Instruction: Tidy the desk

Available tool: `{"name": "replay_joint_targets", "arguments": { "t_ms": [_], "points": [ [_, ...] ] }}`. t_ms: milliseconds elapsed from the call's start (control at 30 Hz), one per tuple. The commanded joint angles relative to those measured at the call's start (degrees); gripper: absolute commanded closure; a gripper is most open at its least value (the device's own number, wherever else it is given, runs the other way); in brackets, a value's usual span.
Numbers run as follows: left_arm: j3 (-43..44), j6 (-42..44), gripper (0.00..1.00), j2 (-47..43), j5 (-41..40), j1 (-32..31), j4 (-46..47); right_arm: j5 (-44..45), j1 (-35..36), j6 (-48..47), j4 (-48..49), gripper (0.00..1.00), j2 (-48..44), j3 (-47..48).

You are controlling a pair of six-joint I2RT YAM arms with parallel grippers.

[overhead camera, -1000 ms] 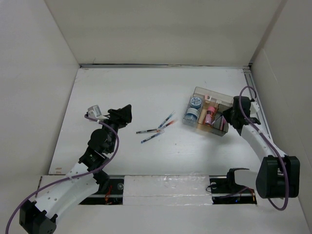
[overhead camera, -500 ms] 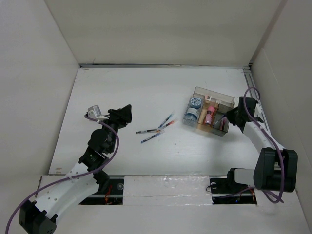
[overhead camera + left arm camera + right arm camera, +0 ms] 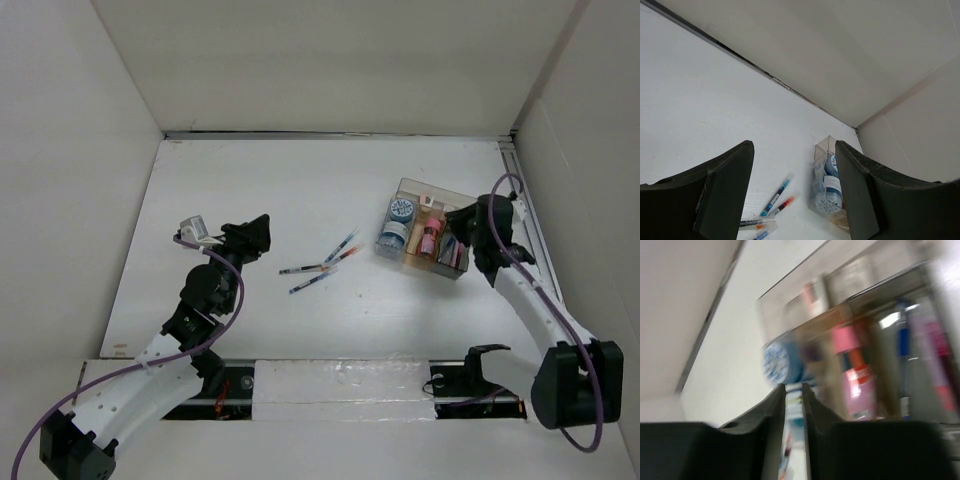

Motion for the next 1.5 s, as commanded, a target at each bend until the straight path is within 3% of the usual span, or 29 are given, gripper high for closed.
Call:
{"name": "replay_joint_targets", "arguments": {
  "t_ms": [0, 33, 67, 200, 267, 300, 367, 400, 500, 600, 1167, 1467],
  "points": [
    [0.7, 0.2, 0.38, -0.8, -0.1, -0.1, 2.2, 0.0, 8.2, -0.4, 7.4, 0.77, -1.7, -0.7],
    [0.6, 0.3, 0.38, -0.8, 0.2, -0.1, 2.3, -0.1, 13.6, -1.1, 7.0, 0.92, -0.6, -0.2],
    [0.5, 0.2, 0.38, -0.8, 0.1, -0.1, 2.5, 0.1, 16.6, -1.2, 6.4, 0.98, 0.9, 0.7],
    [0.9, 0.3, 0.38, -0.5, -0.4, -0.1, 2.0, 3.5, 33.1, -2.1, 2.6, 1.0, 14.2, 7.5],
    [0.7, 0.3, 0.38, -0.8, 0.1, -0.1, 2.2, 7.6, 41.3, -1.3, -1.7, 0.94, 19.2, 13.5],
    [0.5, 0.3, 0.38, -0.8, 0.1, -0.1, 2.6, 9.1, 43.5, -0.9, -3.0, 0.83, 21.8, 15.4],
    [0.7, 0.3, 0.38, -0.7, -0.1, -0.1, 2.5, 11.5, 47.9, 0.3, -6.6, 0.71, 28.0, 20.4],
    [0.8, 0.3, 0.38, -0.7, -0.2, -0.1, 2.1, 11.7, 48.7, 0.4, -7.2, 0.62, 29.8, 21.8],
    [0.5, 0.3, 0.38, -1.1, 0.4, -0.1, 2.7, 10.4, 50.2, 1.6, -7.8, 0.55, 34.5, 24.7],
    [0.7, 0.3, 0.38, -0.6, 0.1, -0.1, 2.2, 8.0, 51.6, 2.0, -6.6, 0.55, 36.8, 26.1],
    [0.7, 0.3, 0.38, -0.9, 0.0, -0.1, 2.3, 15.1, 55.2, 7.8, -21.4, 0.57, 45.2, 35.6],
    [1.0, 0.4, 0.38, -0.9, 0.3, -0.1, 2.2, 14.5, 55.7, 8.2, -20.4, 0.58, 46.7, 36.7]
  ]
}}
